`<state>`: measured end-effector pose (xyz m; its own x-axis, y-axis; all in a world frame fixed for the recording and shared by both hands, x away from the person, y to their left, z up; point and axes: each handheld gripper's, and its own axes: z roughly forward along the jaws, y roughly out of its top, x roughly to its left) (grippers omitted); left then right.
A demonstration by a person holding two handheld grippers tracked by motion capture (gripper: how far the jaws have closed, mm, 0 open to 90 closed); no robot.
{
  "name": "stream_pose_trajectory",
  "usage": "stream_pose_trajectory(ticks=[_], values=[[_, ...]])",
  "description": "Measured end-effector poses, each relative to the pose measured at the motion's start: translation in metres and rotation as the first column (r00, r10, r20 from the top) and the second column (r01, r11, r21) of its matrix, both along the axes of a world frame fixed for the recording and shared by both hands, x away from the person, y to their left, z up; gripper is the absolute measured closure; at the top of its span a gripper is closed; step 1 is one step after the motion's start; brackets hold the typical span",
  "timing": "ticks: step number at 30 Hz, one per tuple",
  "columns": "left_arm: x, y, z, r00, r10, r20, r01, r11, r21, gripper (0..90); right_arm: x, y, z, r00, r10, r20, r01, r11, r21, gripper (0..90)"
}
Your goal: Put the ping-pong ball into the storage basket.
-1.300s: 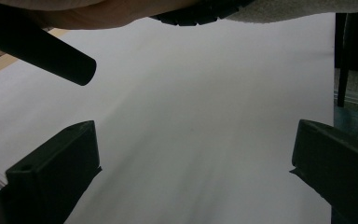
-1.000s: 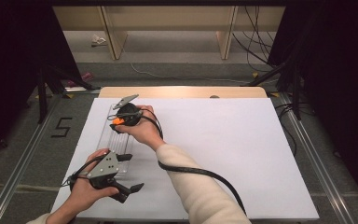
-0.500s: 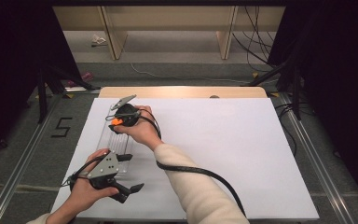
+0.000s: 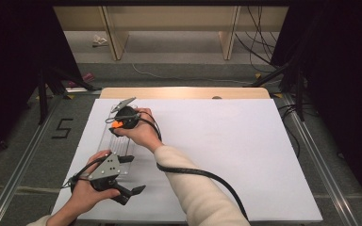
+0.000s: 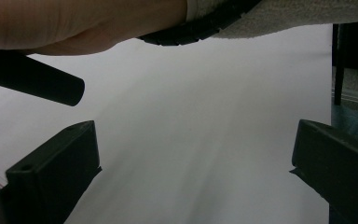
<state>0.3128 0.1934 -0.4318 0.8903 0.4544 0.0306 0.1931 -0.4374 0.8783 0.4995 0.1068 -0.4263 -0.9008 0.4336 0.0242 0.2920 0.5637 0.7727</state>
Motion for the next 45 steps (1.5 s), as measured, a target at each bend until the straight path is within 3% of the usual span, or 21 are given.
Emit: stream_pose_trajectory(ticks=[23,37,45], values=[[0.0,0.0,0.0,1.0,0.0,0.001,0.0,1.0,-0.001,0.3,0.0,0.001,-0.006,0.9999,-0.001,-0.011,0.0,1.0,-0.015,46.5],[0.0,0.0,0.0,1.0,0.0,0.0,0.0,1.0,0.001,0.4,-0.001,-0.008,-0.003,0.9997,-0.023,0.006,0.023,1.0,-0.001,20.8],[0.0,0.0,0.0,1.0,0.001,0.0,-0.001,1.0,0.001,0.4,-0.002,-0.018,-0.001,0.9994,-0.034,0.009,0.034,0.999,-0.002,18.8]])
